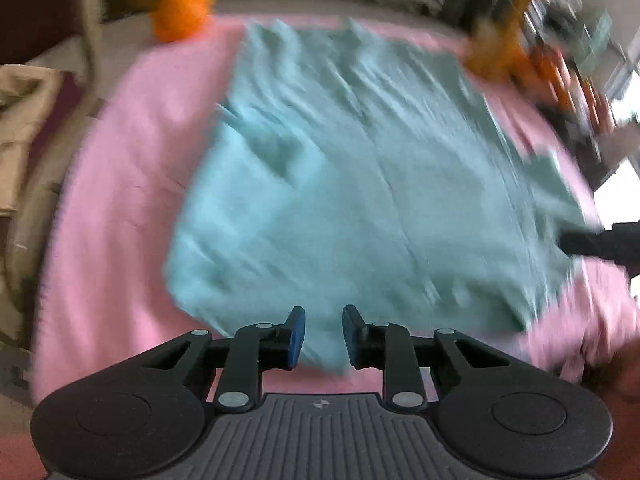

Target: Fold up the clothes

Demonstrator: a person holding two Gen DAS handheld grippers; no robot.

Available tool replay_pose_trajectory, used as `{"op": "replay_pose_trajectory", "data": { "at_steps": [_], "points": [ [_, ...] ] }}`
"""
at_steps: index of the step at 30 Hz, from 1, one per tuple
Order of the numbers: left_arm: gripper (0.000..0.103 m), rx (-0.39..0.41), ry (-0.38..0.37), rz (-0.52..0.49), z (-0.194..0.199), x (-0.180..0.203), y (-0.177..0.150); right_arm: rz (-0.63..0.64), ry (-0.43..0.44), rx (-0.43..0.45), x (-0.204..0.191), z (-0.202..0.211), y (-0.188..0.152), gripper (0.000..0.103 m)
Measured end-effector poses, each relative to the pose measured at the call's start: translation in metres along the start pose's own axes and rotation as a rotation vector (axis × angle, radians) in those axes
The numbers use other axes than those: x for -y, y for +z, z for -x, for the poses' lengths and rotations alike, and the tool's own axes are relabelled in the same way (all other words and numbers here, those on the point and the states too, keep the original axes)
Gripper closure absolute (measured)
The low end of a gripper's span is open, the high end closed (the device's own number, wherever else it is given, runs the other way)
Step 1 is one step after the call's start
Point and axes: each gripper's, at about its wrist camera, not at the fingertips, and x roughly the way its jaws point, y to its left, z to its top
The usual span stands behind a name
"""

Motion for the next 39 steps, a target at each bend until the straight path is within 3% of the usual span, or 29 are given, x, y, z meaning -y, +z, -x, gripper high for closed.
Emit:
{"op": "replay_pose_trajectory", "data": {
  "at_steps": [2, 4, 10, 13, 16, 19, 23, 28, 29, 30, 35, 37, 39],
  "points": [
    [0.076, 0.064, 0.059, 0.008, 0.006, -0.017, 0.024, 0.024, 0.059, 0.068, -0.011, 0.019, 0.008, 0.08],
    [0.07, 0.079, 0.066, 0.007, 0.001, -0.03, 0.047, 0.037, 0.146, 0.121, -0.022, 0.036, 0.026, 0.072],
    [0.067, 0.069, -0.003, 0.035, -0.035, -0.05, 0.091, 0.036, 0.33, 0.118, -0.039, 0.03, 0.074, 0.067],
    [0.067, 0.02, -0.026, 0.074, -0.056, -0.055, 0.097, 0.024, 0.349, 0.119, -0.03, 0.007, 0.082, 0.066],
    [0.069, -0.007, -0.022, 0.074, -0.067, -0.055, 0.1, -0.091, 0.398, 0.105, -0.002, -0.026, 0.079, 0.066],
    [0.072, -0.029, -0.026, 0.063, -0.077, -0.054, 0.103, -0.22, 0.391, 0.067, 0.014, -0.047, 0.075, 0.065],
    [0.083, -0.052, 0.001, 0.051, -0.089, -0.052, 0.105, -0.178, 0.372, 0.102, 0.008, -0.045, 0.077, 0.06],
    [0.087, -0.041, 0.024, 0.041, -0.093, -0.052, 0.105, -0.167, 0.358, 0.086, 0.005, -0.05, 0.075, 0.058],
    [0.098, -0.034, 0.026, 0.037, -0.093, -0.051, 0.105, -0.166, 0.355, 0.086, 0.007, -0.049, 0.075, 0.058],
    [0.102, -0.027, 0.028, 0.033, -0.092, -0.051, 0.104, -0.166, 0.351, 0.086, 0.008, -0.049, 0.076, 0.058],
    [0.102, 0.099, 0.128, 0.087, -0.057, -0.055, 0.097, -0.167, 0.289, 0.09, 0.013, -0.053, 0.076, 0.057],
    [0.102, 0.144, 0.217, 0.163, -0.042, -0.065, 0.091, -0.179, 0.279, 0.084, 0.015, -0.055, 0.076, 0.057],
    [0.103, 0.171, 0.374, 0.234, -0.034, -0.078, 0.084, -0.185, 0.273, 0.078, 0.017, -0.057, 0.075, 0.057]
  ]
}}
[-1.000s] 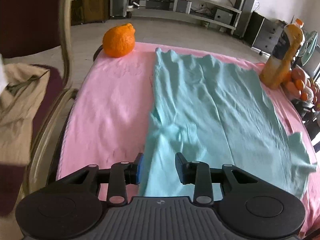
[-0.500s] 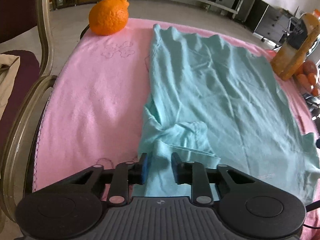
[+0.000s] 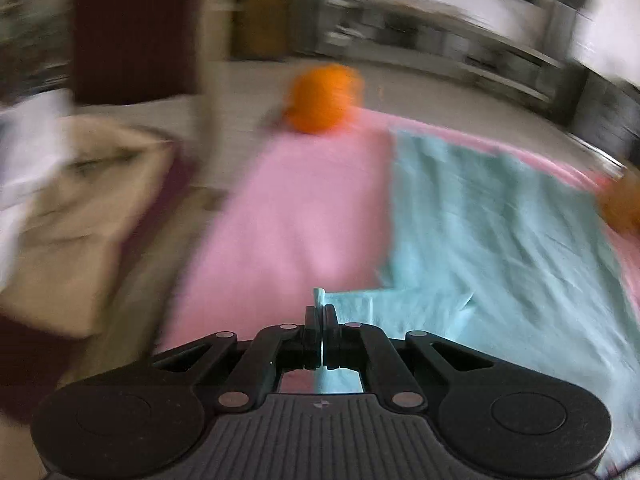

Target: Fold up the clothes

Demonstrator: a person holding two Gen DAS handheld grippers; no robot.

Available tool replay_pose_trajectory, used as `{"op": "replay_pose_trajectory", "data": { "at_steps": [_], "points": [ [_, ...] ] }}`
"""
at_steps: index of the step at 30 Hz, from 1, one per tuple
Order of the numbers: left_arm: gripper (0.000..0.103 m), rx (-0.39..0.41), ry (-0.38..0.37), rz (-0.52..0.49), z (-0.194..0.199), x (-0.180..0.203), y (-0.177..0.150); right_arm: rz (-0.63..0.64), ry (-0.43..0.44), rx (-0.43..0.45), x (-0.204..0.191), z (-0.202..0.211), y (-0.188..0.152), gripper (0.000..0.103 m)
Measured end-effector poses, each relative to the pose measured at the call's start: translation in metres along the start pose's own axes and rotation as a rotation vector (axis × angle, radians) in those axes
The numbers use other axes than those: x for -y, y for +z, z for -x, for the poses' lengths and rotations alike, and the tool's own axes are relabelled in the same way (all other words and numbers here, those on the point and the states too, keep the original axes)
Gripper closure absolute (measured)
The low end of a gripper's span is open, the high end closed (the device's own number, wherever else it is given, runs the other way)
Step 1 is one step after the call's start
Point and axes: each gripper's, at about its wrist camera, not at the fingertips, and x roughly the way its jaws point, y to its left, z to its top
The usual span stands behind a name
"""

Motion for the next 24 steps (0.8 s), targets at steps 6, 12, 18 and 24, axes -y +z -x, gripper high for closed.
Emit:
{"op": "replay_pose_trajectory", "data": {
  "at_steps": [6, 12, 18, 24],
  "points": [
    [0.102, -0.141, 0.278, 0.127, -0.033, -0.033, -0.011, 0.008, -0.027, -0.022, 0.001, -0.008, -0.005, 0.056],
    [0.092, -0.228, 0.323, 0.125, -0.044, -0.036, -0.014, 0.013, -0.045, -0.038, 0.002, -0.009, -0.009, 0.054],
    [0.09, -0.155, 0.225, 0.138, -0.003, -0.018, -0.023, -0.05, 0.03, 0.033, 0.009, 0.026, -0.01, 0.053],
    [0.079, -0.248, -0.16, -0.082, -0.006, 0.048, -0.048, -0.062, -0.075, 0.024, 0.019, 0.03, -0.011, 0.073]
  ]
}}
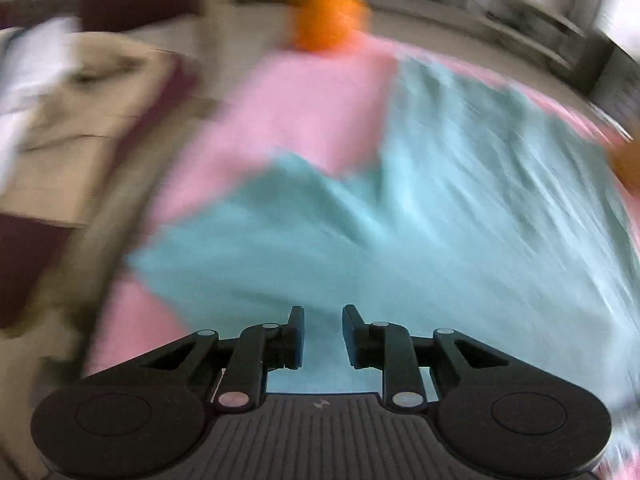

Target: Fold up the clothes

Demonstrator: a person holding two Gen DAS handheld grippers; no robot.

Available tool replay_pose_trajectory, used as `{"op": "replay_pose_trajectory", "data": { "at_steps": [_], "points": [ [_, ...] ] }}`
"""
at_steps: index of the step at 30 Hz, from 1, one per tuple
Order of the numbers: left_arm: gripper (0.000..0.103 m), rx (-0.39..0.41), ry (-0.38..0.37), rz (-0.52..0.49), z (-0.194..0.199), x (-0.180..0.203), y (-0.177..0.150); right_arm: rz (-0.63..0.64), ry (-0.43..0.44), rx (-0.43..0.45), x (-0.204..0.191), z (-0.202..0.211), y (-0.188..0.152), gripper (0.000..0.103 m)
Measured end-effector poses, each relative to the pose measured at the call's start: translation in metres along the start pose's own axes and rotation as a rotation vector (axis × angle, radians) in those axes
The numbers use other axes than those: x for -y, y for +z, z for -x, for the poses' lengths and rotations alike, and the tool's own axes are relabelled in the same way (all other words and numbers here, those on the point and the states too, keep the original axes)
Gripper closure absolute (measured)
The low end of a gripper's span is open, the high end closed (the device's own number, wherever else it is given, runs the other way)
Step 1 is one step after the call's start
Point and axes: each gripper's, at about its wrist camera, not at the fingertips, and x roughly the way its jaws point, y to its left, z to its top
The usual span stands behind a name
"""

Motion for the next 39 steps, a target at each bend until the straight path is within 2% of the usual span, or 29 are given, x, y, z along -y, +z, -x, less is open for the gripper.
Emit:
{"op": "replay_pose_trajectory", "data": {
  "at_steps": [1, 3, 4, 5, 7, 9, 12, 15, 19, 21, 24, 30, 33, 35, 36, 39],
  "points": [
    [0.08, 0.004, 0.009, -0.048, -0.001, 0.009, -0.006, 0.025, -0.058, -0.023, 0.0, -0.005, -0.001, 0.083],
    [0.08, 0.011, 0.04, -0.104, 0.0, 0.016, -0.011, 0.062, -0.198, -0.088, 0.003, -0.015, -0.007, 0.083],
    [0.079, 0.002, 0.049, -0.106, 0.002, 0.013, -0.012, 0.066, -0.259, -0.11, 0.007, -0.018, -0.01, 0.098],
    [0.077, -0.007, 0.059, -0.107, 0.003, 0.01, -0.013, 0.067, -0.305, -0.107, 0.01, -0.016, -0.012, 0.103],
    [0.08, -0.027, 0.067, -0.088, 0.006, 0.002, -0.014, 0.061, -0.368, -0.083, 0.015, -0.007, -0.012, 0.103],
    [0.089, -0.023, 0.064, -0.042, 0.01, -0.007, -0.007, 0.063, -0.43, -0.04, 0.018, 0.003, -0.013, 0.103],
    [0.089, 0.054, 0.073, -0.015, 0.022, -0.011, 0.016, 0.05, -0.365, 0.014, 0.01, 0.019, -0.008, 0.094],
    [0.084, 0.147, 0.065, -0.03, 0.032, -0.01, 0.059, 0.099, -0.251, 0.089, -0.024, 0.034, 0.009, 0.09],
    [0.066, 0.215, 0.048, -0.033, 0.02, -0.003, 0.126, 0.157, -0.126, 0.182, -0.07, 0.03, 0.052, 0.073],
    [0.064, 0.214, 0.018, -0.027, 0.002, 0.0, 0.156, 0.175, -0.114, 0.208, -0.085, 0.011, 0.081, 0.07],
    [0.06, 0.21, 0.027, -0.041, -0.035, 0.013, 0.193, 0.177, -0.133, 0.23, -0.1, -0.029, 0.121, 0.069],
    [0.058, 0.199, 0.057, -0.19, -0.116, 0.057, 0.244, 0.146, -0.247, 0.236, -0.092, -0.127, 0.177, 0.066],
    [0.059, 0.196, 0.029, -0.205, -0.143, 0.069, 0.26, 0.139, -0.278, 0.201, -0.085, -0.161, 0.189, 0.066],
    [0.06, 0.195, -0.001, -0.196, -0.153, 0.071, 0.265, 0.138, -0.268, 0.192, -0.082, -0.173, 0.194, 0.066],
    [0.065, 0.194, -0.011, -0.195, -0.158, 0.071, 0.267, 0.141, -0.264, 0.189, -0.082, -0.176, 0.195, 0.066],
    [0.092, 0.204, 0.009, -0.238, -0.166, 0.078, 0.268, 0.162, -0.269, 0.177, -0.081, -0.183, 0.195, 0.066]
  ]
}}
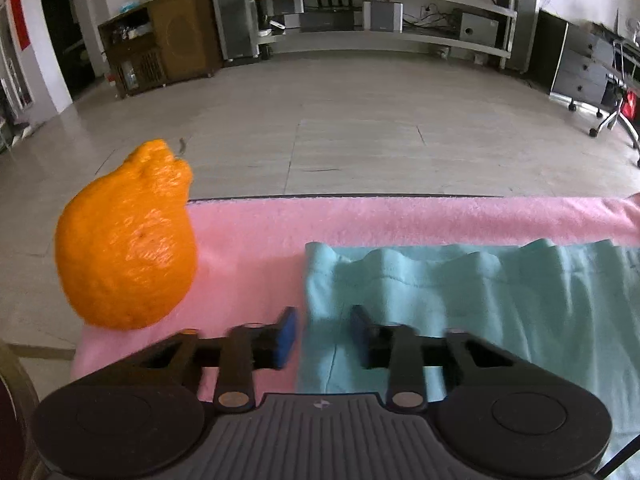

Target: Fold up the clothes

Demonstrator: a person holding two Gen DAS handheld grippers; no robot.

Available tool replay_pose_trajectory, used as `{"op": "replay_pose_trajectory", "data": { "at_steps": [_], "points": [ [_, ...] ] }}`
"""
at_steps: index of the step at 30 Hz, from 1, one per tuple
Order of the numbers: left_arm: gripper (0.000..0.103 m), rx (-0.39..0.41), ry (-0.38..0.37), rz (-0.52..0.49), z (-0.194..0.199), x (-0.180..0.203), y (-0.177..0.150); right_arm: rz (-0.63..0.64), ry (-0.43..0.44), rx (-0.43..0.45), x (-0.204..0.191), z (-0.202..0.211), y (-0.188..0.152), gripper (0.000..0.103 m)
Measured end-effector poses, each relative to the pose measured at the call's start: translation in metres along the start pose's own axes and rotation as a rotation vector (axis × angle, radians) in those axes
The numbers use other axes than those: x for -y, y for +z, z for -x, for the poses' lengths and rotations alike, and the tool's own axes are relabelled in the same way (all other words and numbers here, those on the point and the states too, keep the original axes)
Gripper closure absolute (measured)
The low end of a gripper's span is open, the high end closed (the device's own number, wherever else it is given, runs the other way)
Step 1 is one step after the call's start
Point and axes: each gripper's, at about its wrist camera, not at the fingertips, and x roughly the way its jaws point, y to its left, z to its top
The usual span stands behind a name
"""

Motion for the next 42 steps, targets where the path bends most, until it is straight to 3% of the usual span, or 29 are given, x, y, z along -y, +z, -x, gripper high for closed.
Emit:
{"op": "replay_pose_trajectory", "data": {
  "at_steps": [1, 4, 7, 14, 16, 18, 20, 21, 24, 27, 31, 34, 36, 39, 42],
  "points": [
    [0.102, 0.015, 0.019, -0.029, 0.001, 0.005, -0.001, 0.012, -0.008, -0.001, -0.001, -0.001, -0.001, 0.066],
    [0.102, 0.078, 0.077, -0.069, 0.007, 0.014, -0.005, 0.024, -0.037, 0.016, -0.001, -0.003, -0.001, 0.066],
    [0.102, 0.11, 0.142, 0.001, 0.007, 0.001, 0.002, -0.015, -0.024, 0.02, 0.004, -0.006, 0.002, 0.066],
    [0.103, 0.093, 0.248, 0.056, -0.002, -0.02, -0.001, 0.018, -0.026, 0.039, -0.002, -0.021, 0.003, 0.062],
    [0.103, 0.084, 0.24, 0.074, -0.003, -0.022, -0.001, 0.021, -0.033, 0.034, -0.005, -0.03, 0.004, 0.067],
    [0.102, 0.086, 0.227, 0.07, -0.002, -0.022, -0.001, 0.049, -0.077, 0.048, -0.011, -0.037, 0.004, 0.076],
    [0.095, 0.096, 0.196, 0.084, 0.002, -0.023, -0.001, 0.083, -0.126, 0.066, -0.018, -0.042, 0.003, 0.094],
    [0.09, 0.104, 0.169, 0.106, 0.006, -0.024, -0.001, 0.12, -0.154, 0.077, -0.022, -0.044, 0.003, 0.098],
    [0.088, 0.158, 0.132, 0.05, 0.014, -0.01, -0.006, 0.217, -0.211, 0.101, -0.035, -0.043, 0.0, 0.099],
    [0.094, 0.113, 0.206, -0.112, -0.004, 0.018, -0.013, 0.351, -0.315, 0.153, -0.052, -0.044, -0.011, 0.099],
    [0.097, 0.111, 0.291, -0.195, -0.014, 0.034, -0.016, 0.656, -0.527, 0.228, -0.082, -0.06, -0.03, 0.099],
    [0.088, 0.095, 0.308, -0.174, -0.004, 0.028, -0.011, 0.718, -0.564, 0.147, -0.085, -0.071, -0.03, 0.096],
    [0.085, 0.104, 0.319, -0.145, 0.015, 0.019, -0.01, 0.653, -0.51, 0.13, -0.085, -0.054, -0.022, 0.093],
    [0.079, 0.116, 0.3, -0.115, 0.062, 0.003, -0.017, 0.486, -0.368, 0.131, -0.077, 0.004, -0.01, 0.07],
    [0.074, 0.117, 0.265, -0.091, 0.116, -0.014, -0.031, 0.359, -0.224, 0.113, -0.062, 0.077, -0.009, 0.066]
  ]
}}
